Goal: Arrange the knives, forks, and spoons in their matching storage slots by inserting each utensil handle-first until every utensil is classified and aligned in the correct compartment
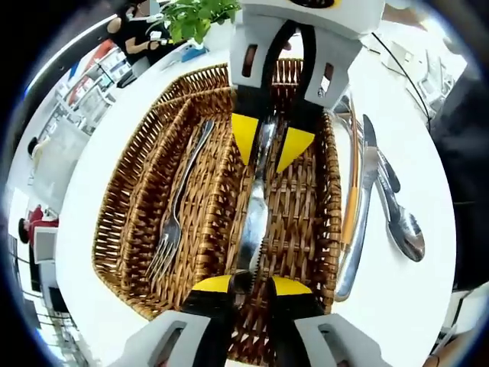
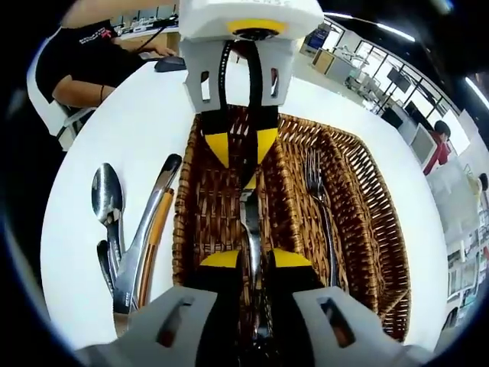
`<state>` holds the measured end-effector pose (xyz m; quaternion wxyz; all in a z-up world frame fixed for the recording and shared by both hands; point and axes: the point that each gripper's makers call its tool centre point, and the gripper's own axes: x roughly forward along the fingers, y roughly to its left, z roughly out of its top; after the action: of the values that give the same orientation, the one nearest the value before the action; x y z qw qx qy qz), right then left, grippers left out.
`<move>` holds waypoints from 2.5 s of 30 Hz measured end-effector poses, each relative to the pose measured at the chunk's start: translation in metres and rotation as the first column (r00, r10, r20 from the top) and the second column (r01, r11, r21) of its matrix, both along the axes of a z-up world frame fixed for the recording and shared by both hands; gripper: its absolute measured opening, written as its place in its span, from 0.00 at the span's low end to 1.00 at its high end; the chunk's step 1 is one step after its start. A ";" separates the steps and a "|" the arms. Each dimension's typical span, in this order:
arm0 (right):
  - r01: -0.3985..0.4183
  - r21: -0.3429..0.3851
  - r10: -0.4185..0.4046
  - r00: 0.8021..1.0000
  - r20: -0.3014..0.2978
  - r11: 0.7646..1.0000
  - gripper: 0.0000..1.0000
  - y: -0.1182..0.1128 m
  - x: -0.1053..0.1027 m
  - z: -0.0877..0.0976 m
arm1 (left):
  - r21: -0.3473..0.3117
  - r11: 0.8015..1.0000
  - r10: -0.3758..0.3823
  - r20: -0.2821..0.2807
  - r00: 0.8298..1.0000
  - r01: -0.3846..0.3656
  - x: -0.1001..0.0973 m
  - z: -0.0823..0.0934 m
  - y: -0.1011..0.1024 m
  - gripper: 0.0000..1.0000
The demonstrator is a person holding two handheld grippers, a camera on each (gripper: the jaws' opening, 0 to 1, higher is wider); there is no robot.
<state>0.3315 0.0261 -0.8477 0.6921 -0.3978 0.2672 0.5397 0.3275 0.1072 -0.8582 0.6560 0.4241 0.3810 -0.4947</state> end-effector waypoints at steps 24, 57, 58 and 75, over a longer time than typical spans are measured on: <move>0.291 0.336 -0.318 0.948 0.025 0.896 0.43 -0.018 -0.007 0.069 | -0.493 0.826 0.335 0.037 0.941 -0.274 -0.002 0.070 -0.028 0.48; 0.547 0.549 -0.626 0.778 -0.055 0.632 0.82 -0.120 -0.061 0.112 | -0.734 0.551 0.583 -0.002 0.812 -0.397 -0.065 0.113 0.001 0.83; 0.556 0.546 -0.631 0.773 -0.063 0.627 0.83 -0.122 -0.063 0.111 | -0.737 0.547 0.582 -0.007 0.813 -0.398 -0.066 0.114 0.001 0.84; 0.583 0.548 -0.670 0.740 -0.055 0.599 0.99 -0.154 -0.091 0.112 | -0.738 0.548 0.568 -0.018 0.823 -0.395 -0.098 0.114 0.002 1.00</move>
<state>0.2400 -0.1275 -0.7359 0.9375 -0.1112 0.1742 0.2799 0.2291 0.1092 -0.7443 0.9158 0.0662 0.1842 -0.3507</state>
